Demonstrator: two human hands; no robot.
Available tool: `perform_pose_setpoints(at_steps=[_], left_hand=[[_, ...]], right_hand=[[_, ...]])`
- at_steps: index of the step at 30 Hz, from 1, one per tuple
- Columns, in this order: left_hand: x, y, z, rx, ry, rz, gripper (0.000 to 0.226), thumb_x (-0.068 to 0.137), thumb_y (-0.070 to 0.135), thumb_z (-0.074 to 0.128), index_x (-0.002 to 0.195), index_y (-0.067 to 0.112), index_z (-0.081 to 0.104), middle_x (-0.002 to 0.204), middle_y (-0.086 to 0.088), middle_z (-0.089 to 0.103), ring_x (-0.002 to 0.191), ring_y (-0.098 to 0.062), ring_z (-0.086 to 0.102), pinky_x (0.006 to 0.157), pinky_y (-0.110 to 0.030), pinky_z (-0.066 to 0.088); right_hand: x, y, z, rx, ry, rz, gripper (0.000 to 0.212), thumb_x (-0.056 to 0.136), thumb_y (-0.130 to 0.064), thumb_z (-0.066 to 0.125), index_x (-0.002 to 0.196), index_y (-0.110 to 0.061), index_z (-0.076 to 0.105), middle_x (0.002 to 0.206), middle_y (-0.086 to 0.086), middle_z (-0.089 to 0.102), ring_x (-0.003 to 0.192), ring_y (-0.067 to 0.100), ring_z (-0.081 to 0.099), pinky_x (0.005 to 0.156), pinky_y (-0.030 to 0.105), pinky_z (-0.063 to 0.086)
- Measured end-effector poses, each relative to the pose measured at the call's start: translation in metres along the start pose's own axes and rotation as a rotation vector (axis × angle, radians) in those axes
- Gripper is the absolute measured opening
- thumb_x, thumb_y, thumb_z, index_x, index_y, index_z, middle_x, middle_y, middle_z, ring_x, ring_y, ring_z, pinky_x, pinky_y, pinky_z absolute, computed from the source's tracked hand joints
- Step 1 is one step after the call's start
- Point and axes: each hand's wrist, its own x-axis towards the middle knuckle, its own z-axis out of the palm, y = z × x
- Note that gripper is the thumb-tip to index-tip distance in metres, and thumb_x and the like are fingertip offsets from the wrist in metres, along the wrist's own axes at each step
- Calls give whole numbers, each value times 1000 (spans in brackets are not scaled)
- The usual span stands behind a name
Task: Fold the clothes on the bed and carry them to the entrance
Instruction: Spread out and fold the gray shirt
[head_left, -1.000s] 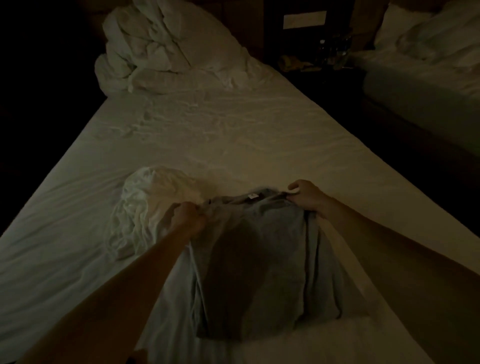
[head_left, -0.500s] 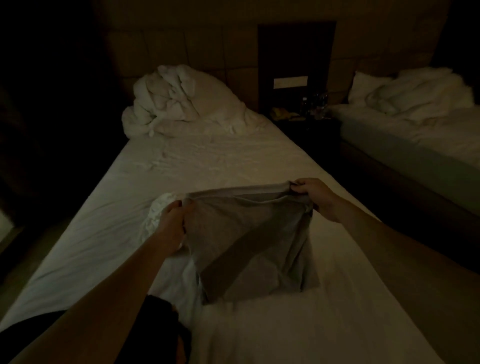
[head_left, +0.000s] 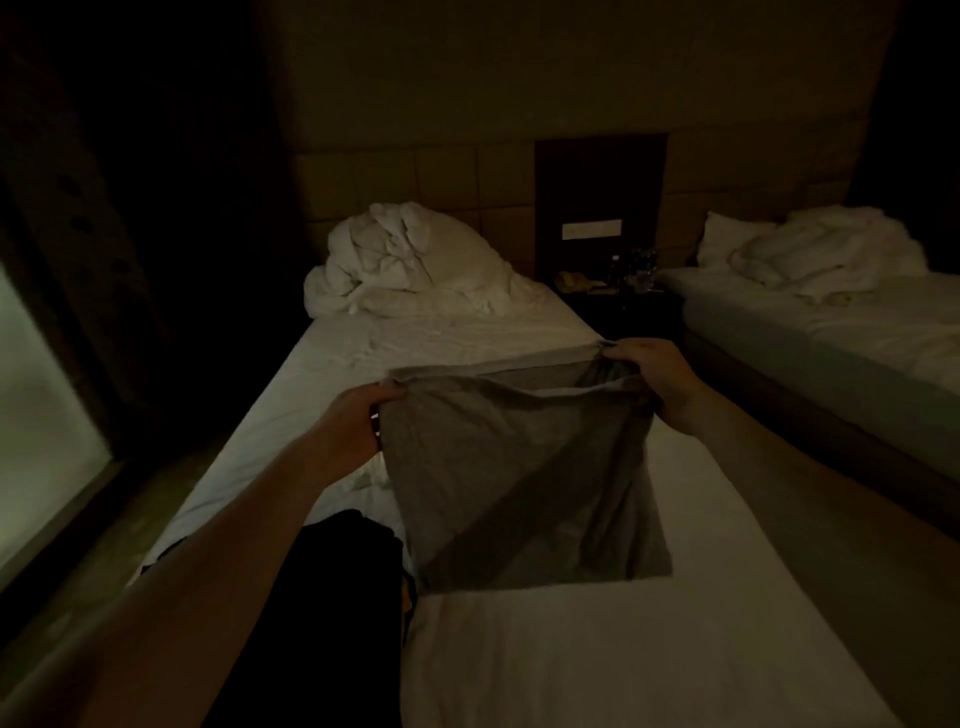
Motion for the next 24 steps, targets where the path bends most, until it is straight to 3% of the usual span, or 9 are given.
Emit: perform_pose_setpoints(at_steps=[6,8,11,15,17,20,24], left_hand=[[-73,18,-19,42,-169,80,20,94,19,56,111,12,63,109,-8,68,97,-21,66,75,-32,55],[-97,26,-36,46,-221,93,32,86,22,61,116,10,61,112,-9,68,99,-22,66,75,-31,56],[-131,36,-70,77,-264,111,60,64,34,84,116,11,64,110,-9,71,99,-22,69,72,-30,58],[-168,45,-116,116,-200,165,78,46,42,94,113,13,66,109,-8,72,99,-21,69,76,-31,58],[-184,46,-137,99,-144,185,63,58,38,87,111,13,66,103,-8,73,93,-20,71,75,-29,59],[-202,42,-169,99,-30,174,27,87,23,57,112,13,64,104,-8,70,93,-21,68,78,-32,55],[-200,29,-219,122,144,113,31,94,20,55,120,5,62,115,-16,66,102,-29,64,84,-37,50]], right_hand=[[-52,-18,8,-41,-47,-49,13,90,-25,67,83,-16,73,93,8,68,89,25,67,75,35,54],[-70,-24,17,-39,-98,-66,13,93,-24,63,88,-15,71,95,8,68,86,22,67,70,32,53],[-95,-30,38,-19,-182,-76,19,96,-22,57,84,-13,68,79,3,67,69,15,66,60,27,50],[-119,-25,81,-21,-283,-40,18,94,-25,57,87,-11,66,87,12,63,73,22,62,67,31,48],[-128,-21,107,-4,-323,-18,21,93,-27,58,94,-9,67,90,14,63,77,24,62,68,32,47],[-139,-13,146,-12,-402,11,24,93,-31,57,94,-9,66,87,13,63,77,26,61,68,32,46],[-137,8,194,-3,-451,101,32,91,-30,59,106,-3,68,95,17,66,83,30,63,70,35,47]])
